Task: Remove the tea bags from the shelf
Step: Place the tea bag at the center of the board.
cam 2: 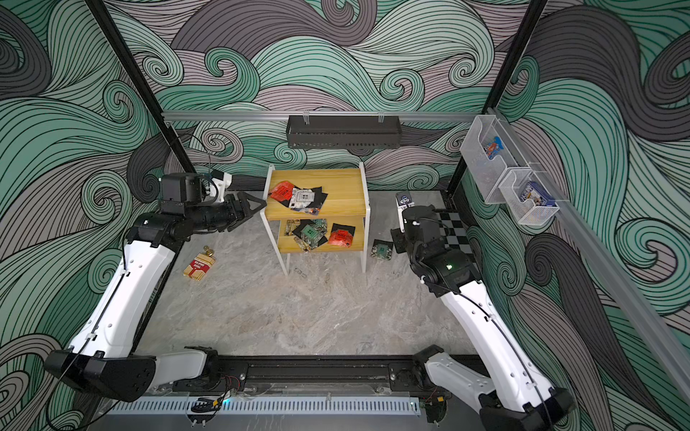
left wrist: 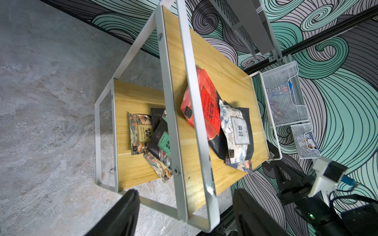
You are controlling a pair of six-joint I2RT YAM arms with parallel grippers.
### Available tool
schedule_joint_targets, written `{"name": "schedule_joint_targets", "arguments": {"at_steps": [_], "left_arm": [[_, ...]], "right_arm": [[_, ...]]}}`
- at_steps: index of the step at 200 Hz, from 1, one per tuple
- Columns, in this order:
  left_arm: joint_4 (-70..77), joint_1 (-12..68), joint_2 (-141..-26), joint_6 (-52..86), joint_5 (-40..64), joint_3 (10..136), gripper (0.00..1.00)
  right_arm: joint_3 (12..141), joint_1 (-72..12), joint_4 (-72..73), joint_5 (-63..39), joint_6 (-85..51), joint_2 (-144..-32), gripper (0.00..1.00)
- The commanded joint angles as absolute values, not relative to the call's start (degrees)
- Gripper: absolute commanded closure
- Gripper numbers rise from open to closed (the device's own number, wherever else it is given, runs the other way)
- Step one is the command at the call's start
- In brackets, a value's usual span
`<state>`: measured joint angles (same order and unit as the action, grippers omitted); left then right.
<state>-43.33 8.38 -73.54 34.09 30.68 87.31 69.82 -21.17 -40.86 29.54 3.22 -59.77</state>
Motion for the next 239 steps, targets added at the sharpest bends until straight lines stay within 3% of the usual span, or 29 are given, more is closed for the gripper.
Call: {"name": "schedule_joint_targets", "arguments": {"at_steps": [1, 110, 239], "left_arm": [[-43.88, 8.44, -72.63, 33.13, 31.44, 87.59, 0.24], [-43.68, 8.44, -72.49, 32.55, 30.85, 85.97, 0.25], [-43.88, 8.17, -72.77, 32.02, 29.79, 85.26, 0.25]], "right_arm": [[67.66, -18.78, -41.54, 29.93, -2.53, -60.96, 0.98], [57.82, -11.79, -44.29, 28.47, -18.3, -74.69, 1.0], [56.73, -17.37, -42.8, 18.99, -24.39, -90.79, 1.0]]}}
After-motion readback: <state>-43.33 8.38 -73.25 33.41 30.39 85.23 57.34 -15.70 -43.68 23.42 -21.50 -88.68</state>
